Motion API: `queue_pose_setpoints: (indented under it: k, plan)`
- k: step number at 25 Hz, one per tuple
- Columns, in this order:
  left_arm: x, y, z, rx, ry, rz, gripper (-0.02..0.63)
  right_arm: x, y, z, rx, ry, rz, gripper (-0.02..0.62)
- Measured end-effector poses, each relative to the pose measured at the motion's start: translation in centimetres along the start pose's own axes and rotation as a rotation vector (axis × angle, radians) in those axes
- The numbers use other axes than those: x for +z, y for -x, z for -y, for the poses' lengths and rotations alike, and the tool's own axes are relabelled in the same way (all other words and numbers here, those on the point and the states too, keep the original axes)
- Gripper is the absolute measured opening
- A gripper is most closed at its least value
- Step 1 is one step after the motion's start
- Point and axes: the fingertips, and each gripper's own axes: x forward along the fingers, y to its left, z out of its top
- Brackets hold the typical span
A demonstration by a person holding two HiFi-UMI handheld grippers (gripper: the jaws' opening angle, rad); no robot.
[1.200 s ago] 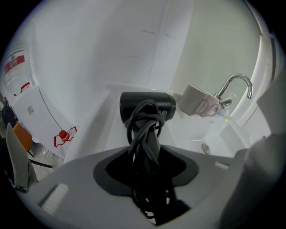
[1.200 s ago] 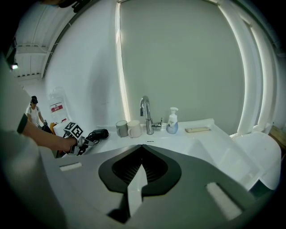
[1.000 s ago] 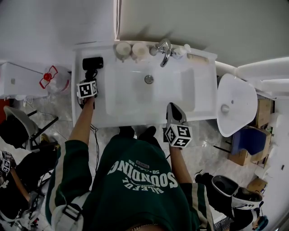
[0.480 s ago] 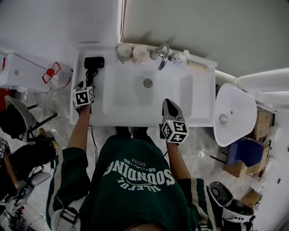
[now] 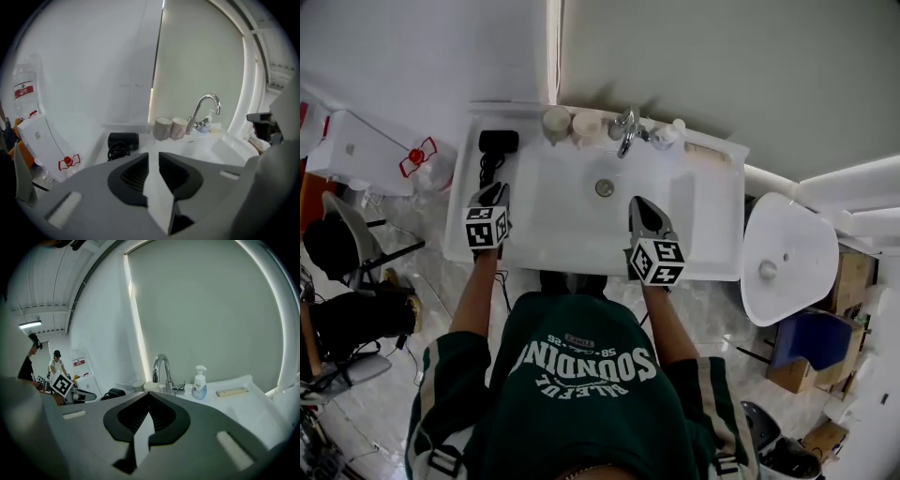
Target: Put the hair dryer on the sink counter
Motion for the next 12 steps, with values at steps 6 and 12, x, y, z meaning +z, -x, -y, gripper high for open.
queue_pose_setpoints:
  k: [6,12]
  plan:
    - [3.9,1.7,6.5,-0.100,-0.045,0.110,0.051,2.0,-0.2,1.0,0.032,0.040,0.044,0.005]
    - [7.7,3.2,11.9,-0.165,-0.134,0.200,0.051,2.9,0.1,1.5,0.049,0.067,0.067,0.005]
